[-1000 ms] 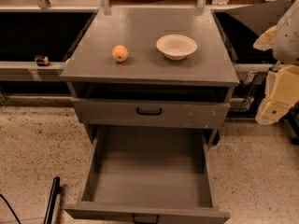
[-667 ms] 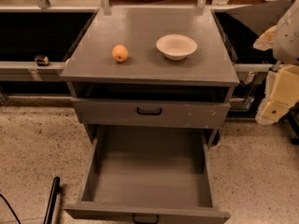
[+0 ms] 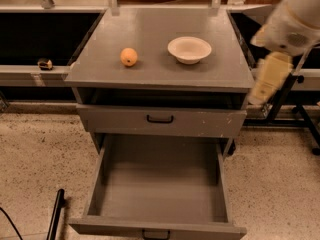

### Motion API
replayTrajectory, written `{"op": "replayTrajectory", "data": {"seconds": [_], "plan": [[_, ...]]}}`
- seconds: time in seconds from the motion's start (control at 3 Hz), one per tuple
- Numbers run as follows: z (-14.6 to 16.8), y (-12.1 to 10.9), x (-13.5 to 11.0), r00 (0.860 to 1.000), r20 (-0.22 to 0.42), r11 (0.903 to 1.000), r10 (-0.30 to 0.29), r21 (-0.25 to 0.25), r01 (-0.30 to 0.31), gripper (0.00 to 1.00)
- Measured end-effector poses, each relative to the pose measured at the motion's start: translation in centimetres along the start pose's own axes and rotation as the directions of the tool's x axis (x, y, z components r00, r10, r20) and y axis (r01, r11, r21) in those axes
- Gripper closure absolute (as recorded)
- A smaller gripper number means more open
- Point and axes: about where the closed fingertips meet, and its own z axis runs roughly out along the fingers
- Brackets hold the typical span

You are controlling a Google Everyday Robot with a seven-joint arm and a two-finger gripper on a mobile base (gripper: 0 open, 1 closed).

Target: Place orange into middle drawer

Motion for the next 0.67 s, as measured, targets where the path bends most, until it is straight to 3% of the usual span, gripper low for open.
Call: {"op": "replayTrajectory", "data": {"seconds": [0.33,0.67], "plan": [[6.3,-5.6,-5.0,0.997,0.014,0.9927,-0.080,-0.090,0.081,0.00],[9.5,-8.2,-7.6,0.995,0.033,0.9903,-0.097,-0.096,0.100,0.00]]}}
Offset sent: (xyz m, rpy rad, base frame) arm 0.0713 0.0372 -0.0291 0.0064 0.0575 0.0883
